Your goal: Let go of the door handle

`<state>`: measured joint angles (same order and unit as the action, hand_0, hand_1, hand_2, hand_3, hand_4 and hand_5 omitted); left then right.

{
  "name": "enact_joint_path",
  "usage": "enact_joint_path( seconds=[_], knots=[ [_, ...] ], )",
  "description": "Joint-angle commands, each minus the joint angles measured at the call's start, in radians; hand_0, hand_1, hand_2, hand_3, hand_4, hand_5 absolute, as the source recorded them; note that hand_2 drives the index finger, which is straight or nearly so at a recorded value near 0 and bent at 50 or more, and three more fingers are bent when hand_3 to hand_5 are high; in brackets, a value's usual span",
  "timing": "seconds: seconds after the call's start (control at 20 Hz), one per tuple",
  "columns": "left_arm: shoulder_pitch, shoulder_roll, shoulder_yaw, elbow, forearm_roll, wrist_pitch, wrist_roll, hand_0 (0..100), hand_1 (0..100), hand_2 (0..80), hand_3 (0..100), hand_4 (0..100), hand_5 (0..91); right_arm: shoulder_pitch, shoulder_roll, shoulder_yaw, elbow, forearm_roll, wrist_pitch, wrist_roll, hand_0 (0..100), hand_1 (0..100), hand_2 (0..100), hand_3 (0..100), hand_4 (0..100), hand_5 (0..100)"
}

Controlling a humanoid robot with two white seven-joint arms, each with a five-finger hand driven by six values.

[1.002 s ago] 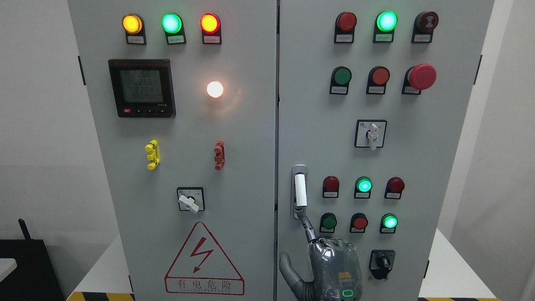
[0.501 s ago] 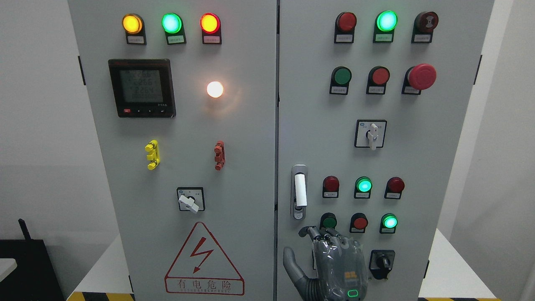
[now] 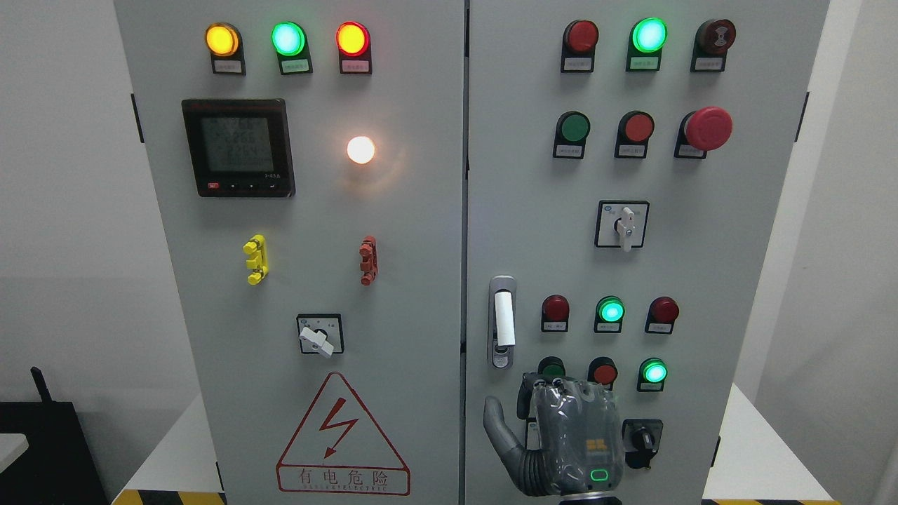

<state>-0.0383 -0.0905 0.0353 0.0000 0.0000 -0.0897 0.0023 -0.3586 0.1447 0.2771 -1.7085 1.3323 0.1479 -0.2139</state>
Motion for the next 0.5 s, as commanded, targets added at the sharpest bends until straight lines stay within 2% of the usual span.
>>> enact_joint_path(
  seconds=[0.0,0.15,0.45],
  knots=[
    [0.000,0.000,0.000,-0.009,-0.028,-0.001,0.001,12,39,0.0,0,0,0.0,-0.042,0.003,-0.006,-0.002,-0.001,0.015,0.016,46,29,100,100,100,99],
    [0.000,0.000,0.000,-0.009,-0.028,-0.001,0.001,12,39,0.0,0,0,0.0,-0.045,0.003,-0.006,-0.003,-0.001,0.015,0.016,41,30,100,100,100,99],
    [0.000,0.000,0.000,-0.009,-0.028,-0.001,0.001,12,39,0.0,0,0,0.0,-0.054,0.001,0.004,-0.013,0.010,0.010,0.019,37,32,100,100,100,99]
  ],
)
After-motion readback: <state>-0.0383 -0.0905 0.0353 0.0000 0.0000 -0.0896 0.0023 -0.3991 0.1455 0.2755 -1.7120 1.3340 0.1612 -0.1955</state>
